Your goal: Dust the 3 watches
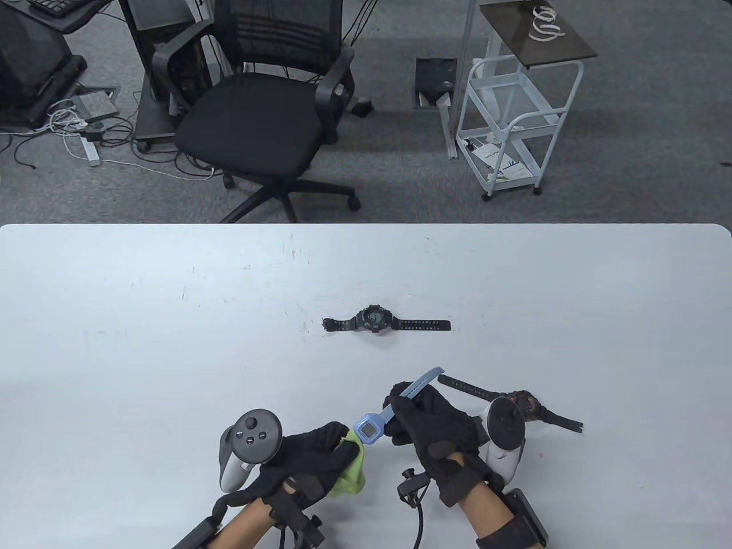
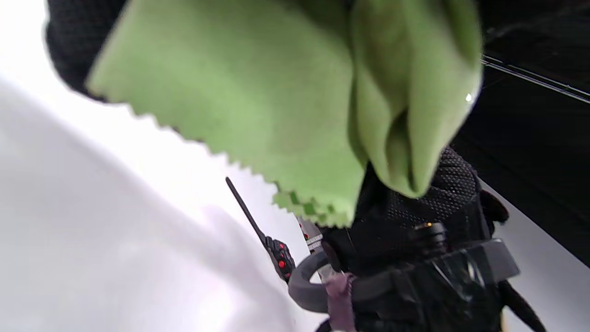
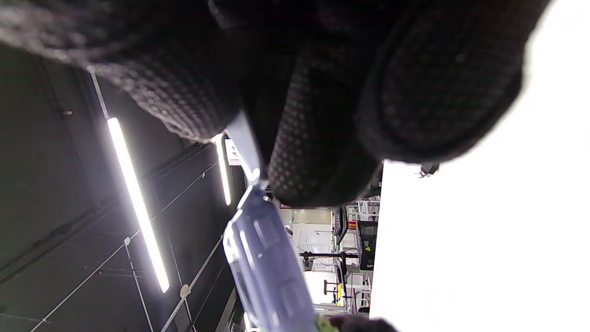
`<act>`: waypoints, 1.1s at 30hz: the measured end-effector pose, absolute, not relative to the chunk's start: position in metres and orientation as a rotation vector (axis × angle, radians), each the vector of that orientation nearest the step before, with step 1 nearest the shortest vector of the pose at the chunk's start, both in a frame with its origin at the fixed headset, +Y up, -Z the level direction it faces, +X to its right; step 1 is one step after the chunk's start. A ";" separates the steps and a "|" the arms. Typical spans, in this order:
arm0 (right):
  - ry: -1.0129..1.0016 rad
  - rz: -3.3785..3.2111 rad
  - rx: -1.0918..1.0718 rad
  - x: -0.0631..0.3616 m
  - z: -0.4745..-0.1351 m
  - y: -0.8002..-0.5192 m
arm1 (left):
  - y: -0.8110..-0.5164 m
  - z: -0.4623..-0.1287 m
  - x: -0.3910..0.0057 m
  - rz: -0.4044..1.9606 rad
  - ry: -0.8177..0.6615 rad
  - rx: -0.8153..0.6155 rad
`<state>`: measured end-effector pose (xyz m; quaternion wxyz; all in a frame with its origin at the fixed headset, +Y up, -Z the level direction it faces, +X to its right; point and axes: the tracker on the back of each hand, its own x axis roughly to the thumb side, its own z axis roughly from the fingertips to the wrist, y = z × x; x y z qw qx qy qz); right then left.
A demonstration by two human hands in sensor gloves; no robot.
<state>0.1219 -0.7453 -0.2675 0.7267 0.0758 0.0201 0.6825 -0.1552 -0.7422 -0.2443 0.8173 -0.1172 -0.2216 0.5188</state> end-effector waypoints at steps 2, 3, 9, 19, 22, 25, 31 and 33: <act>0.046 1.496 0.163 0.122 -0.268 -0.746 | -0.739 -0.244 -0.156 1.088 -0.493 -0.239; 0.047 1.487 0.161 0.122 -0.268 -0.746 | -0.739 -0.244 -0.156 1.093 -0.508 -0.247; 0.049 1.491 0.167 0.123 -0.268 -0.746 | -0.738 -0.244 -0.158 1.086 -0.494 -0.239; 0.052 1.472 0.158 0.124 -0.268 -0.747 | -0.740 -0.246 -0.160 1.088 -0.482 -0.250; 0.048 1.476 0.156 0.125 -0.269 -0.747 | -0.740 -0.246 -0.161 1.085 -0.473 -0.227; 0.048 1.476 0.162 0.124 -0.268 -0.746 | -0.737 -0.246 -0.164 1.057 -0.460 -0.190; 0.049 1.469 0.158 0.125 -0.268 -0.746 | -0.738 -0.245 -0.162 1.063 -0.471 -0.213; 0.050 1.471 0.158 0.125 -0.269 -0.746 | -0.738 -0.246 -0.161 1.065 -0.471 -0.216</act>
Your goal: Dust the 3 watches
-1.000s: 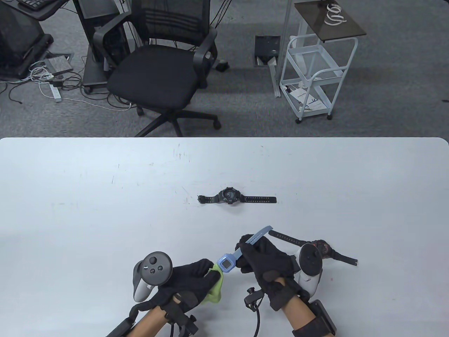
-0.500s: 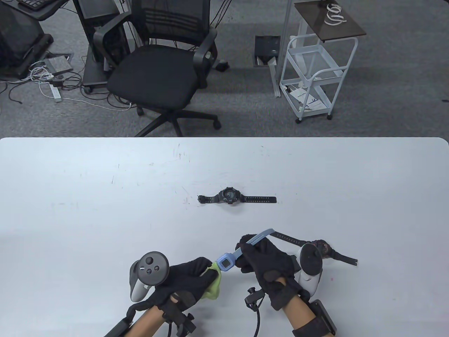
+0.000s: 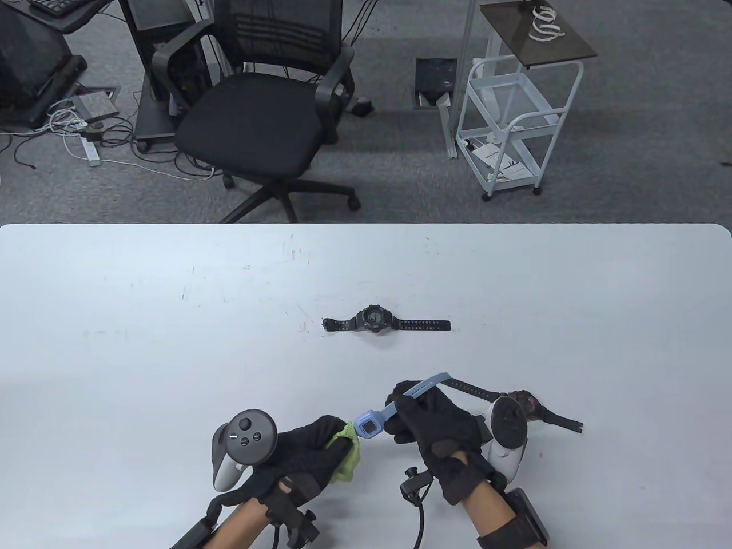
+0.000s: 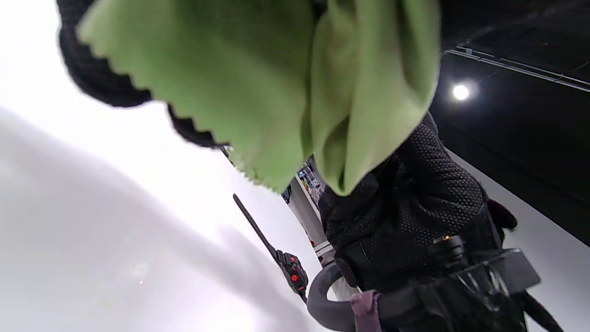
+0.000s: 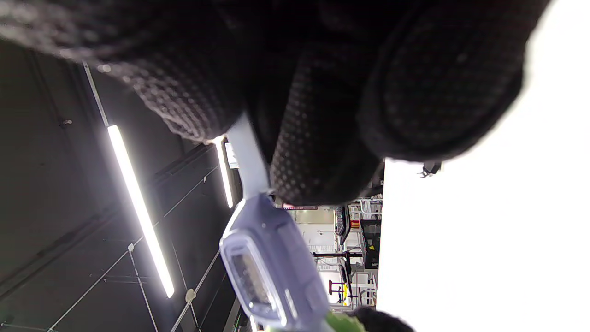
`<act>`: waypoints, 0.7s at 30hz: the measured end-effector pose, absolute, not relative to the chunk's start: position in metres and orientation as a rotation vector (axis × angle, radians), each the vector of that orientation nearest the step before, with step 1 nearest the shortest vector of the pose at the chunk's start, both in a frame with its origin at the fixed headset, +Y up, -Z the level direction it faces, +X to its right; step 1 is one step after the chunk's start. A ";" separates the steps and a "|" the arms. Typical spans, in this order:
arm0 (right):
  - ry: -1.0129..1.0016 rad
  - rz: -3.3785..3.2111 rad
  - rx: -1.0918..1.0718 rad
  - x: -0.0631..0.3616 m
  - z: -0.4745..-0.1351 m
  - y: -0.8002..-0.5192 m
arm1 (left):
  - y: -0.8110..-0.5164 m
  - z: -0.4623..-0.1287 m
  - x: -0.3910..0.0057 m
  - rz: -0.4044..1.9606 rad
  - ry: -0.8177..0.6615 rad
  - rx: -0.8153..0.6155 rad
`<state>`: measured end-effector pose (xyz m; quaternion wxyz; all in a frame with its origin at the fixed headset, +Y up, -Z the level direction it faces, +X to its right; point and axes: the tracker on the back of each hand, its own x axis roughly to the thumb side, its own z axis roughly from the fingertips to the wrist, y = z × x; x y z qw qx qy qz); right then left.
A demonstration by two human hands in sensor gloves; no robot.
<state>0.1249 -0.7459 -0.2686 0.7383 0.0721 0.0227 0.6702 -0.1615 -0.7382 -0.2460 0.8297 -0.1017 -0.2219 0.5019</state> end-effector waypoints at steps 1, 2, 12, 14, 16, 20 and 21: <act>0.046 1.474 0.157 0.125 -0.268 -0.746 | -0.738 -0.246 -0.162 1.067 -0.471 -0.215; 0.043 1.475 0.156 0.125 -0.268 -0.746 | -0.737 -0.246 -0.163 1.065 -0.474 -0.216; 0.020 1.464 0.144 0.129 -0.270 -0.745 | -0.734 -0.245 -0.165 1.053 -0.453 -0.177; 0.022 1.482 0.154 0.130 -0.270 -0.745 | -0.734 -0.246 -0.165 1.060 -0.457 -0.187; 0.018 1.476 0.147 0.129 -0.270 -0.745 | -0.734 -0.248 -0.166 1.020 -0.451 -0.208; -0.002 1.488 0.155 0.128 -0.269 -0.744 | -0.732 -0.248 -0.171 1.010 -0.425 -0.179; -0.006 1.485 0.152 0.128 -0.269 -0.744 | -0.732 -0.247 -0.171 1.019 -0.423 -0.172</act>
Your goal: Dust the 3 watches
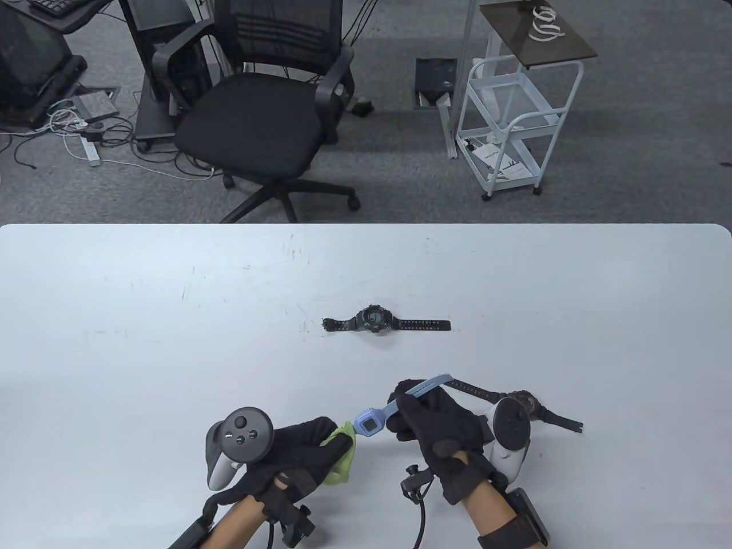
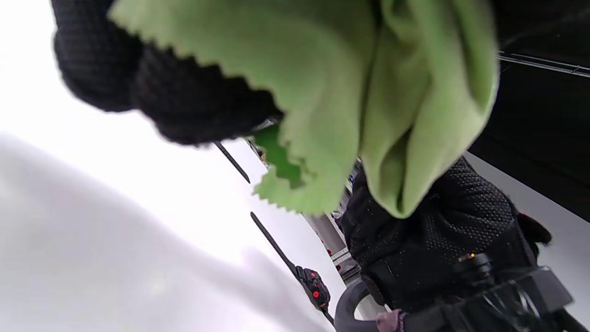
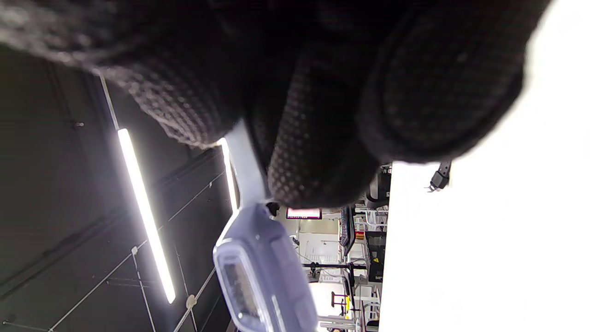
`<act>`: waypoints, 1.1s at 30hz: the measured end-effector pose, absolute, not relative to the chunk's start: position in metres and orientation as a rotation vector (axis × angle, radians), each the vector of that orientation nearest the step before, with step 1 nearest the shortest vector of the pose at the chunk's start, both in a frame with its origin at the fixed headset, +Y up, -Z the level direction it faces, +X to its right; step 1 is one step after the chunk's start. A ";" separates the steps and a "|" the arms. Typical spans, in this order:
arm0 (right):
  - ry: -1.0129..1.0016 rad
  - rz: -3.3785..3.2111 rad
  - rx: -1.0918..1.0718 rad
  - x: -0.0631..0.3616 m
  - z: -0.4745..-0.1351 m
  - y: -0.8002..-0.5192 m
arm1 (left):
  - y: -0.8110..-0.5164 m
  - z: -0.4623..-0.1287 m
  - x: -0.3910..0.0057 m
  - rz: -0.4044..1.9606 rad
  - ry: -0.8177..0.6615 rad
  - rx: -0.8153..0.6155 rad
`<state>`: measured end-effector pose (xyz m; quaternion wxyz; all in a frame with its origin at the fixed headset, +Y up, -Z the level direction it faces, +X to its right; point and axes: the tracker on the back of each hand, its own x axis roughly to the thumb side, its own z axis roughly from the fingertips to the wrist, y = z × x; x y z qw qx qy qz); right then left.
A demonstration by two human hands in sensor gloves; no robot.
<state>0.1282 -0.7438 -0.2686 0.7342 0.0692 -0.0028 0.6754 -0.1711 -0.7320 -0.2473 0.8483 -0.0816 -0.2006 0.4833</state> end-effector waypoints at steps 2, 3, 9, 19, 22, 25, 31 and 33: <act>-0.010 1.476 0.146 0.129 -0.269 -0.743 | -0.734 -0.247 -0.169 1.048 -0.436 -0.185; -0.012 1.472 0.138 0.131 -0.269 -0.744 | -0.734 -0.247 -0.169 1.054 -0.438 -0.198; -0.021 1.475 0.132 0.133 -0.270 -0.743 | -0.734 -0.248 -0.171 1.014 -0.420 -0.179; -0.026 1.457 0.114 0.136 -0.270 -0.744 | -0.737 -0.248 -0.171 1.057 -0.407 -0.198; -0.034 1.463 0.106 0.137 -0.270 -0.744 | -0.737 -0.248 -0.172 1.032 -0.406 -0.188; -0.032 1.469 0.115 0.136 -0.270 -0.743 | -0.732 -0.248 -0.174 0.988 -0.394 -0.149; -0.031 1.467 0.115 0.135 -0.269 -0.744 | -0.732 -0.248 -0.175 0.973 -0.388 -0.129; -0.034 1.459 0.110 0.136 -0.270 -0.743 | -0.732 -0.248 -0.173 0.991 -0.406 -0.147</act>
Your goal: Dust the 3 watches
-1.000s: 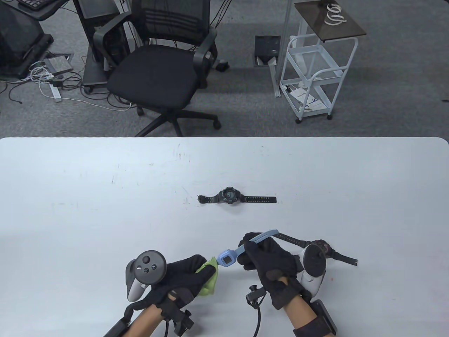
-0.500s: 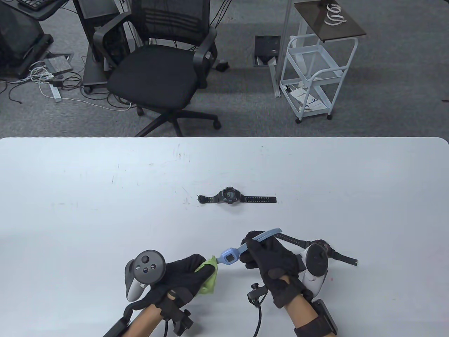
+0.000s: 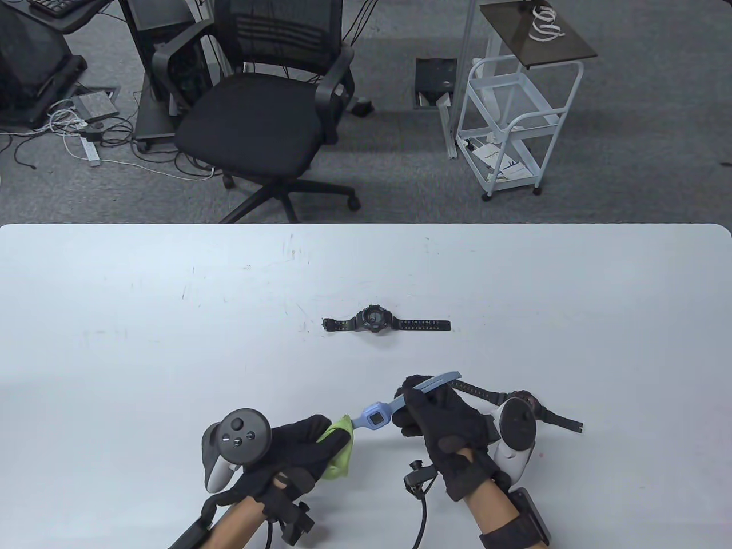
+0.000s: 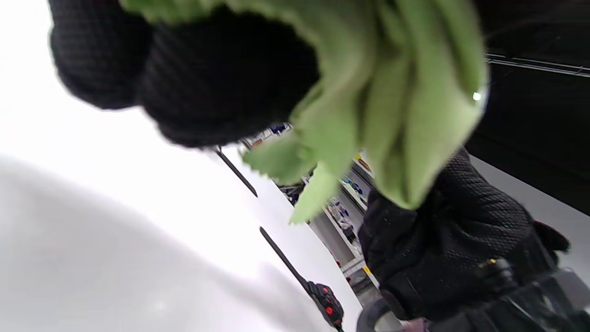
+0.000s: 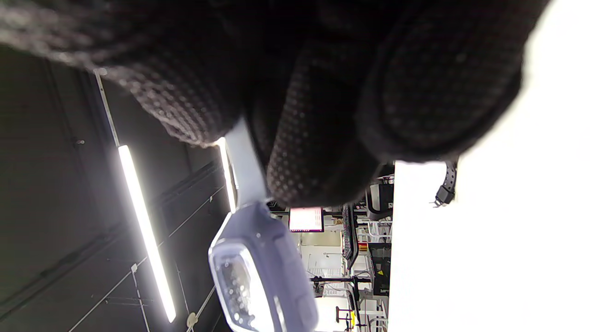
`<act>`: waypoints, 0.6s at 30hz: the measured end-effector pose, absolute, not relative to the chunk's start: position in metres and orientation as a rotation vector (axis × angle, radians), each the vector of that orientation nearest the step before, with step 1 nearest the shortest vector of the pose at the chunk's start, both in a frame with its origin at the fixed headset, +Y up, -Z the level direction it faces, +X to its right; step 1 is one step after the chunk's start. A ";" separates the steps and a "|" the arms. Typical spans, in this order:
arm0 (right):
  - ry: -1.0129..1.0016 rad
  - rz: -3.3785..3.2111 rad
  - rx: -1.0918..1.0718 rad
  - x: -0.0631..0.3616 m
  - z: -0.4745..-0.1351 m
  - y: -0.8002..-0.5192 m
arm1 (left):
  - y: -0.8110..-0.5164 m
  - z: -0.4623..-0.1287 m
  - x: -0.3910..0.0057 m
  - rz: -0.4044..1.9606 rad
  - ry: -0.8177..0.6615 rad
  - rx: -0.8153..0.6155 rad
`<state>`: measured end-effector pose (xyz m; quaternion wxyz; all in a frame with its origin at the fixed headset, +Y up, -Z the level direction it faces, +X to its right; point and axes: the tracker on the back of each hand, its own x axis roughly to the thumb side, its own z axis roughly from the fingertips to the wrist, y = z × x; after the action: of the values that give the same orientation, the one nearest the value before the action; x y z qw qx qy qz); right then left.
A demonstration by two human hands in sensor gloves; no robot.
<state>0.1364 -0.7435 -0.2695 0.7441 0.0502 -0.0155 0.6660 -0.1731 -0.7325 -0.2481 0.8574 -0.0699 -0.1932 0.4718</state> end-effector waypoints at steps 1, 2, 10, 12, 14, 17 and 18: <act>-0.041 1.452 0.103 0.137 -0.270 -0.743 | -0.733 -0.248 -0.173 0.994 -0.398 -0.166; -0.040 1.454 0.104 0.138 -0.270 -0.743 | -0.734 -0.249 -0.173 0.994 -0.399 -0.171; -0.045 1.463 0.106 0.138 -0.270 -0.743 | -0.731 -0.249 -0.174 0.901 -0.397 -0.144; -0.040 1.459 0.104 0.138 -0.270 -0.743 | -0.730 -0.248 -0.175 0.911 -0.401 -0.134; -0.039 1.458 0.102 0.138 -0.270 -0.743 | -0.730 -0.248 -0.175 0.915 -0.401 -0.124; -0.037 1.454 0.099 0.138 -0.270 -0.743 | -0.730 -0.247 -0.176 0.939 -0.394 -0.107; -0.035 1.448 0.096 0.138 -0.270 -0.743 | -0.731 -0.247 -0.176 0.962 -0.394 -0.101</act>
<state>0.1378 -0.7432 -0.2697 0.7479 0.0440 -0.0161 0.6622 -0.1757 -0.7308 -0.2472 0.8667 -0.0484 -0.1882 0.4595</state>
